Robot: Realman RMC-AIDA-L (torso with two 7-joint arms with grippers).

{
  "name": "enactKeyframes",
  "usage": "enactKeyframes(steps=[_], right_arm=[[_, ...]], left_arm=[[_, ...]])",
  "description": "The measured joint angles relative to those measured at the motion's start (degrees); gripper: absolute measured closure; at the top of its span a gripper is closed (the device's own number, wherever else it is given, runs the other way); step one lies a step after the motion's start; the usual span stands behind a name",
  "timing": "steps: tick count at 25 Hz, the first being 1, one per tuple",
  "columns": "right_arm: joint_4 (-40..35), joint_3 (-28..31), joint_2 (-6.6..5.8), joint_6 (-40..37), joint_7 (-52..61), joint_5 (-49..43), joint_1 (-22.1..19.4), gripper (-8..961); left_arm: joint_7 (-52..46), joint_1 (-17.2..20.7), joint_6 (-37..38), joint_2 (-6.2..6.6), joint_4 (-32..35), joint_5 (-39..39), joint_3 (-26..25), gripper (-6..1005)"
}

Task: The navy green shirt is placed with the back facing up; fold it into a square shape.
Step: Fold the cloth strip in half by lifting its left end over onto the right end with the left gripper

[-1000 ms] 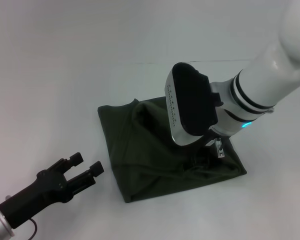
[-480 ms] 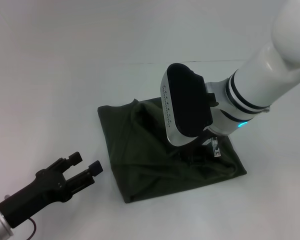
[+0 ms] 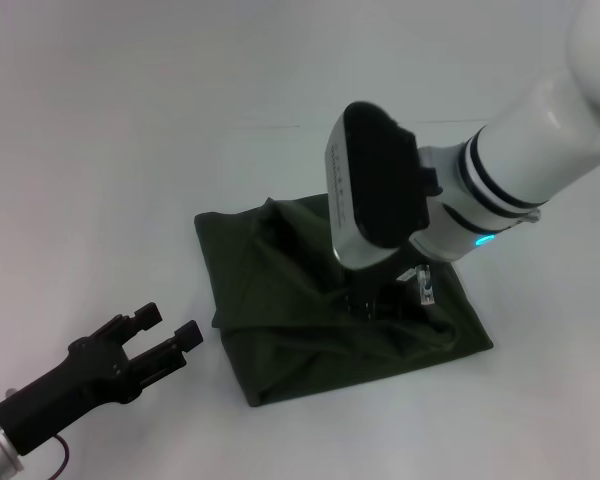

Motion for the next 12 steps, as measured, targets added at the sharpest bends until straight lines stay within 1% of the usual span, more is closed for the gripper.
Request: enactKeyframes(steps=[7,12], right_arm=[[-0.2,3.0,-0.27,1.5,3.1,3.1,-2.3,902],[-0.7,3.5,-0.32,5.1,6.7,4.6,-4.6,902]], left_arm=[[-0.3,0.0,0.5,0.07,0.5,0.0,0.0,114],[-0.6,0.0,2.2,0.09,0.8,0.0,0.0,114]])
